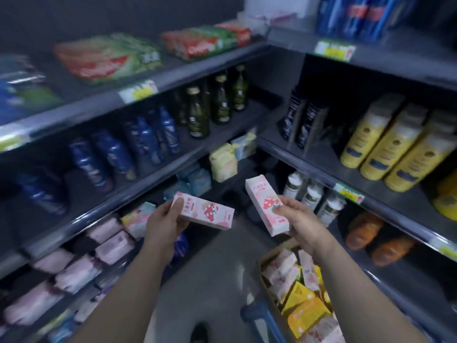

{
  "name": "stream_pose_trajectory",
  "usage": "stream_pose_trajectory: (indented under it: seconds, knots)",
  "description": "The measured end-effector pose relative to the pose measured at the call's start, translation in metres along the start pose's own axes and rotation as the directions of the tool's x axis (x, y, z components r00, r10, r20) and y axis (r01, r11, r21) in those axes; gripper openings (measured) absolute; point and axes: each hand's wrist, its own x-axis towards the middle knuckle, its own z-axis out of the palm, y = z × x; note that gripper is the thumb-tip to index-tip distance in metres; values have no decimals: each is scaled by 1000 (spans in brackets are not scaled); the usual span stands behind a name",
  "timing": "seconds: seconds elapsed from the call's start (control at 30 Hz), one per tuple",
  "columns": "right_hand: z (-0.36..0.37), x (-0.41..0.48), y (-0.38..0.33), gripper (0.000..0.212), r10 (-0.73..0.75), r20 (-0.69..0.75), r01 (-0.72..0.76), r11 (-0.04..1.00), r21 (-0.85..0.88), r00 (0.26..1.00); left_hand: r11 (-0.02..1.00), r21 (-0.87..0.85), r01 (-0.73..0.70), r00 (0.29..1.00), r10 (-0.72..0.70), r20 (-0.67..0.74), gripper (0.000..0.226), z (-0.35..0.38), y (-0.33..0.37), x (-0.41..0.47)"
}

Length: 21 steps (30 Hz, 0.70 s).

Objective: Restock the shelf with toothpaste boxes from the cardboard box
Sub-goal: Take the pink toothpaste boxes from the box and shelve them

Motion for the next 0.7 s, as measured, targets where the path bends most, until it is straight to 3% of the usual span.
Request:
stream_pose_trajectory:
  seconds: [0.2, 0.43, 0.6, 0.7]
  knots:
    - [95, -4, -35, 33, -65, 229, 83, 994, -72, 971, 984, -131, -122, 983, 102, -151, 12, -92, 49, -32]
    - [232, -12, -67, 42, -112, 435, 184, 975, -127, 893, 951, -200, -234, 943, 172, -283, 22, -211, 98, -73]
    - [344, -38, -80, 42, -162, 599, 287, 951, -118, 784, 910, -234, -343, 878, 223, -423, 13, -312, 138, -104]
    - [409, -58, -83, 52, -173, 685, 321, 942, -94, 708, 884, -214, -416, 824, 267, -500, 11, -366, 162, -125]
